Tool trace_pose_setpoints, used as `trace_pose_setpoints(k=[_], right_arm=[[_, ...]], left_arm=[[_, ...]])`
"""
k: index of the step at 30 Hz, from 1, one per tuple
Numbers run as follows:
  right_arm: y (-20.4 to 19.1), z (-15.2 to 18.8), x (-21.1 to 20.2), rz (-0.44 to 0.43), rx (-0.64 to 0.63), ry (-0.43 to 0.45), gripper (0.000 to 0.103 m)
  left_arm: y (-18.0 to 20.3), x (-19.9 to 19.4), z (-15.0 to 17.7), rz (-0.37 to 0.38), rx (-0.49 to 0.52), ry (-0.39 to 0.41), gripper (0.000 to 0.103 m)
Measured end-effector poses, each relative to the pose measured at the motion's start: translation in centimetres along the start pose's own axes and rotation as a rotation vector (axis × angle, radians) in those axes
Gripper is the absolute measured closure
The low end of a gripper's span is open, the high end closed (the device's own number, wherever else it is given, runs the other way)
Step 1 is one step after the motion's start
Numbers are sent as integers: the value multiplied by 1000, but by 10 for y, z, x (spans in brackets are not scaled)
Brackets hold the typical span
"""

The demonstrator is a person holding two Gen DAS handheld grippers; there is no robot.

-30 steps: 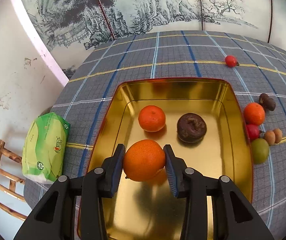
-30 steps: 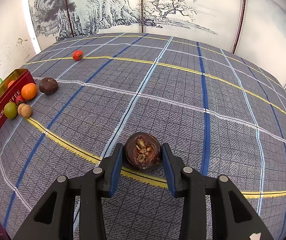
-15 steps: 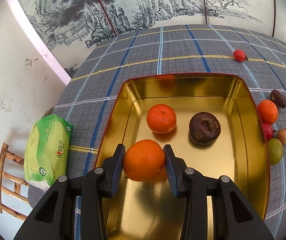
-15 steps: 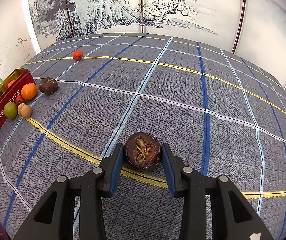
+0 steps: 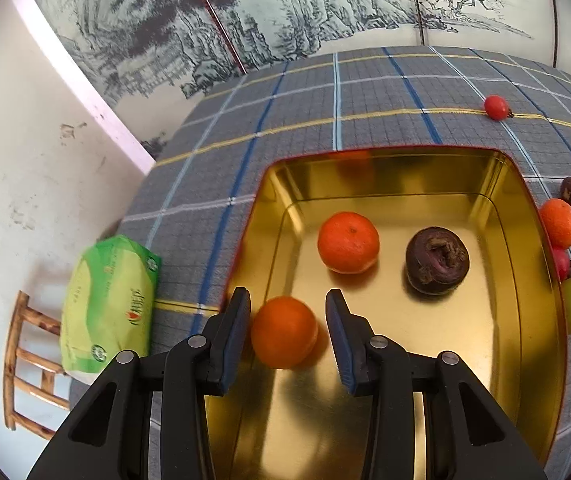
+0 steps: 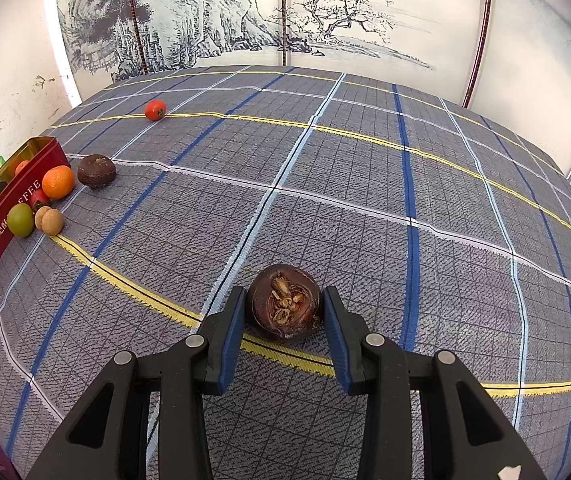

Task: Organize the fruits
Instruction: 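Carry the mangosteen into the tin and open the right gripper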

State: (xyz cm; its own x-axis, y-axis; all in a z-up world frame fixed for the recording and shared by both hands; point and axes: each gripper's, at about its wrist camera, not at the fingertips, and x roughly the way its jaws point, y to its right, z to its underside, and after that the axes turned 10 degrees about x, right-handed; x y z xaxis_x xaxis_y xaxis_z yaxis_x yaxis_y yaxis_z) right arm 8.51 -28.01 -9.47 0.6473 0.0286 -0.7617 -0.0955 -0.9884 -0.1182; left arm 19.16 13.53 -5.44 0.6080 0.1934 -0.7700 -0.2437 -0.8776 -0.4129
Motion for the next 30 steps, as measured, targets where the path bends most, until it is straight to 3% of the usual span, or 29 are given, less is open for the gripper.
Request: trace_pose_setpoints(k=[10, 21, 30], right_arm=[[0, 0, 0, 1, -1, 0, 67], [-2, 0, 1, 6, -6, 1, 68], [-2, 1, -1, 5, 11, -7, 69]], left_arm=[[7, -28, 5, -30, -15, 48, 61], [18, -80, 25, -3, -119, 121, 59], [19, -97, 33, 10, -158, 175, 59]])
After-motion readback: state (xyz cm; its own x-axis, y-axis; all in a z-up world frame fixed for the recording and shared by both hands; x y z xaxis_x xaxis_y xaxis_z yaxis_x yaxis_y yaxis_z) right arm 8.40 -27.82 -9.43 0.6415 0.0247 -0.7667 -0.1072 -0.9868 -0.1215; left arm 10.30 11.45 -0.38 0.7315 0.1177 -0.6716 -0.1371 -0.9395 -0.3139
